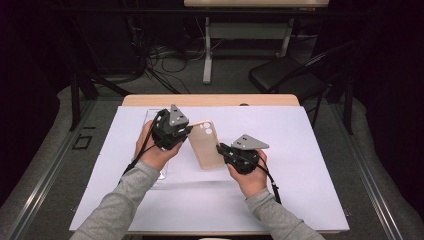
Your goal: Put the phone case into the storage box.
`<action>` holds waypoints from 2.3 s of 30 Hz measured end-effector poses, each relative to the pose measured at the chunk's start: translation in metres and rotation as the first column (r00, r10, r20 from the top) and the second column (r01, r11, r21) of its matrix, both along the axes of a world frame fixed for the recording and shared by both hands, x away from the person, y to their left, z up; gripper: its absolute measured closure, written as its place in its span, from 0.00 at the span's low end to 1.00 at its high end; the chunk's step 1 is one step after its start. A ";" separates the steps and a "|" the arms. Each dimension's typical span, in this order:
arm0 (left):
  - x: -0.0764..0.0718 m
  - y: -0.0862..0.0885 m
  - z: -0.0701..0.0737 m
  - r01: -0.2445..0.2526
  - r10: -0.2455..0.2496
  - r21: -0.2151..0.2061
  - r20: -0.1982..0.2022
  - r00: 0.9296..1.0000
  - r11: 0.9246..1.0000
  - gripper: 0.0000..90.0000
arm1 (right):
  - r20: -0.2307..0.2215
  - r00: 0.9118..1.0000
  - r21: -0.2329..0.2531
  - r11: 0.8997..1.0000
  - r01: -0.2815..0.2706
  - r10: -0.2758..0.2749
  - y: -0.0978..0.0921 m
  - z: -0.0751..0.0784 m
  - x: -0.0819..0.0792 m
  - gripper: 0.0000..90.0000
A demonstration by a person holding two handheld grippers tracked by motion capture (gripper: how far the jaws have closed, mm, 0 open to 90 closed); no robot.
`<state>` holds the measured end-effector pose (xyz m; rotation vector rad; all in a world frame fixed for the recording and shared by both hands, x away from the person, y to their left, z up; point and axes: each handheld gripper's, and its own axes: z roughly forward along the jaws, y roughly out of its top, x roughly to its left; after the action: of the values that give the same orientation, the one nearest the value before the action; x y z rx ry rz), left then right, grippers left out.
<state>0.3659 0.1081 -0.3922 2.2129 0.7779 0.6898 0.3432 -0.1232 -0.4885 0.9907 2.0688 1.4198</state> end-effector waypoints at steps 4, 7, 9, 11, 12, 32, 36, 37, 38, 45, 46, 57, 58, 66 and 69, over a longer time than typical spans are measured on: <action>-0.001 0.000 0.001 -0.007 0.007 0.004 -0.004 1.000 1.000 0.87 | 0.001 1.000 0.000 1.000 0.000 0.000 0.000 0.000 -0.001 0.93; -0.001 -0.001 0.001 -0.013 0.013 0.004 -0.006 1.000 1.000 0.88 | 0.001 1.000 0.000 1.000 0.000 0.000 0.000 0.000 0.000 0.93; -0.001 -0.001 0.001 -0.017 0.017 0.003 -0.005 1.000 1.000 0.88 | 0.000 1.000 0.001 1.000 -0.002 0.002 0.000 0.000 0.000 0.93; -0.001 -0.002 0.001 -0.014 0.014 0.011 -0.004 1.000 1.000 0.88 | 0.002 1.000 0.003 1.000 -0.002 0.002 0.000 0.000 0.000 0.93; -0.001 -0.002 0.001 -0.014 0.014 0.010 -0.003 1.000 1.000 0.88 | 0.002 1.000 0.002 1.000 -0.002 0.002 0.000 -0.001 0.000 0.92; -0.002 -0.002 0.003 -0.016 0.016 0.010 -0.005 1.000 1.000 0.88 | -0.008 1.000 0.015 1.000 -0.008 0.008 0.000 -0.001 0.001 0.92; -0.003 -0.002 0.003 -0.016 0.016 0.010 -0.006 1.000 1.000 0.88 | -0.010 1.000 0.013 1.000 -0.006 0.006 0.000 -0.002 0.001 0.92; -0.003 -0.002 0.003 -0.016 0.016 0.010 -0.006 1.000 1.000 0.88 | -0.010 1.000 0.014 1.000 -0.005 0.005 0.001 -0.002 0.001 0.92; -0.003 -0.002 0.003 -0.016 0.016 0.010 -0.003 1.000 1.000 0.88 | -0.011 1.000 0.015 1.000 -0.006 0.006 0.001 -0.002 0.002 0.92; -0.003 -0.002 0.003 -0.017 0.017 0.006 -0.004 1.000 1.000 0.88 | -0.016 1.000 0.022 1.000 -0.009 0.009 0.001 -0.002 0.002 0.91; -0.003 -0.002 0.003 -0.017 0.017 0.007 -0.003 1.000 1.000 0.88 | -0.016 1.000 0.023 1.000 -0.010 0.011 0.001 -0.002 0.002 0.91; -0.003 -0.003 0.003 -0.012 0.012 0.009 -0.004 1.000 1.000 0.88 | -0.023 1.000 0.032 0.999 -0.008 0.009 0.000 -0.002 0.003 0.90; -0.003 -0.003 0.003 -0.010 0.010 0.009 -0.009 1.000 1.000 0.88 | -0.023 1.000 0.033 0.999 -0.008 0.009 0.000 -0.002 0.003 0.89; -0.002 -0.003 0.002 -0.013 0.013 0.009 -0.007 1.000 1.000 0.88 | -0.020 1.000 0.039 0.999 -0.010 0.011 0.000 -0.003 0.003 0.81; -0.002 -0.003 0.002 -0.013 0.013 0.012 -0.007 1.000 1.000 0.89 | -0.020 1.000 0.043 0.999 -0.014 0.015 0.000 -0.003 0.004 0.78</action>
<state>0.3644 0.1054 -0.3898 2.2240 0.7944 0.6949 0.3469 -0.1232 -0.4913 1.0135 2.0718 1.4729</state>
